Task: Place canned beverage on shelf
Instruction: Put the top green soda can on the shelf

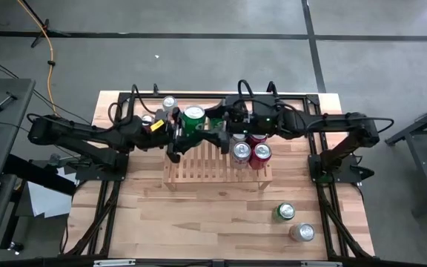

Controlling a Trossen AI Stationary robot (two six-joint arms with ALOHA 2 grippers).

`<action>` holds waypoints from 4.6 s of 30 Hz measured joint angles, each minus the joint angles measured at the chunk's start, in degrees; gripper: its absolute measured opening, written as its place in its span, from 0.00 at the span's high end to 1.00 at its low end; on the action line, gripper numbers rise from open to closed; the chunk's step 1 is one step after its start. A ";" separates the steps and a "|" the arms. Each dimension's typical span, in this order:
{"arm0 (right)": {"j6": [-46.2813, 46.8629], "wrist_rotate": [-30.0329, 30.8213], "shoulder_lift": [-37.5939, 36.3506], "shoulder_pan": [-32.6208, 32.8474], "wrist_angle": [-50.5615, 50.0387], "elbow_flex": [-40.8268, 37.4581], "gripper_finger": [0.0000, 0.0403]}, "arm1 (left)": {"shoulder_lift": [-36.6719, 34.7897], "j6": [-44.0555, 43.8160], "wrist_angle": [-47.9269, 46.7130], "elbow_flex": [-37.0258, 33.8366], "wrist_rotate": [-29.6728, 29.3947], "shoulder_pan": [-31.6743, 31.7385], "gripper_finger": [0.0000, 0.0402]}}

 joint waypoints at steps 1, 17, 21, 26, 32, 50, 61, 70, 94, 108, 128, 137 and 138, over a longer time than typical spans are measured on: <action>0.31 0.04 0.36 0.00 -0.05 0.00 0.09 | 0.00 0.71 0.09 0.02 -0.51 -0.23 0.31; 1.64 -0.52 2.14 0.00 3.79 0.00 0.10 | 2.59 6.05 -0.24 0.10 -7.38 -3.02 0.31; 1.97 -0.45 2.19 0.00 3.37 0.00 0.15 | 2.60 6.70 -0.09 0.10 -7.35 -2.85 0.31; 1.70 0.66 2.16 0.04 3.41 0.00 0.28 | 2.58 8.84 -0.08 0.10 -7.18 -2.85 0.31; 0.00 0.64 1.03 0.07 0.33 -0.02 0.28 | 1.47 9.76 -3.54 0.15 -5.59 -2.83 0.30; -2.73 14.81 3.03 2.12 -14.37 0.00 0.28 | -21.22 4.94 -26.09 0.10 -15.10 -2.83 0.13; 4.37 18.99 9.07 2.29 -18.68 -0.13 0.28 | -21.21 4.89 -28.21 0.04 -15.07 -2.83 0.13; 6.97 19.43 9.84 2.29 -20.12 -0.02 0.28 | -20.79 4.89 -28.59 0.02 -15.35 -2.83 0.13; 7.85 19.13 9.62 2.29 -18.83 0.04 0.12 | -20.81 4.89 -28.52 0.04 -15.41 -2.83 0.13; 0.83 17.08 1.65 0.57 -8.30 0.04 0.11 | -21.08 7.92 -29.20 0.07 -16.27 -2.83 0.13; -5.94 22.63 -15.47 0.39 -20.96 0.04 0.11 | -1.39 3.34 -37.25 0.06 -14.31 -3.38 0.13; -5.74 22.58 -15.42 0.39 -23.10 0.02 0.11 | 5.61 3.38 -28.68 0.06 -8.37 0.29 0.13; -5.71 22.56 -15.40 0.39 -23.33 -0.02 0.11 | 6.26 3.38 -27.52 0.06 -7.94 0.60 0.13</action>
